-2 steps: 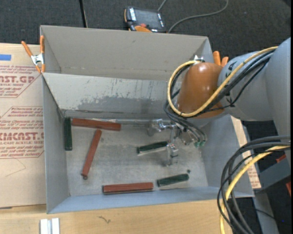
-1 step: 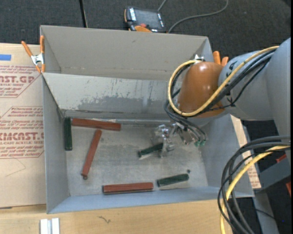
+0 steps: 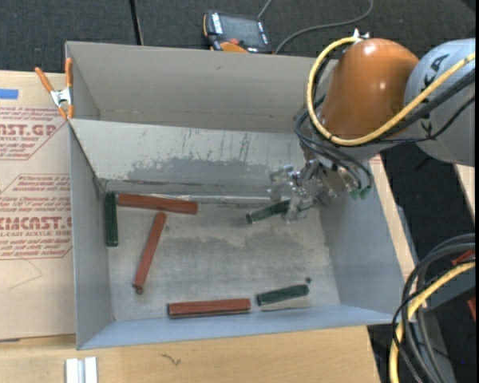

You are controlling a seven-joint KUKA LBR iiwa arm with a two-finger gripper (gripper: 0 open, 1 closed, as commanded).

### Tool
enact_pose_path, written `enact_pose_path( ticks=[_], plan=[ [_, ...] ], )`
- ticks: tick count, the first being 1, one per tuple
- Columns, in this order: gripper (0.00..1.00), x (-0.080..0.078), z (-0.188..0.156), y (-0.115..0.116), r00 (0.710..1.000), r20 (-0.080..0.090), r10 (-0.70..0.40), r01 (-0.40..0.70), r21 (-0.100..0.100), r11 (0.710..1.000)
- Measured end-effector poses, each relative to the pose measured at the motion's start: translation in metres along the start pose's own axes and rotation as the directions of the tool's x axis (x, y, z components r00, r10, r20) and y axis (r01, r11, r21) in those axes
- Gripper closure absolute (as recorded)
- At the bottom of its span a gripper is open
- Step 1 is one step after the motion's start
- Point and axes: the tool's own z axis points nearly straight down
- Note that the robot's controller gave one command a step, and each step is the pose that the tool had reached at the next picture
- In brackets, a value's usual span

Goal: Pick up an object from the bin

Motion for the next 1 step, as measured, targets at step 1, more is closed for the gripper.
enact_pose_path(
  ticks=[1],
  plan=[
    [1.0,0.0207,-0.0535,-0.0298,0.918,-0.004,-0.396,0.396,-0.003,0.918]
  ],
)
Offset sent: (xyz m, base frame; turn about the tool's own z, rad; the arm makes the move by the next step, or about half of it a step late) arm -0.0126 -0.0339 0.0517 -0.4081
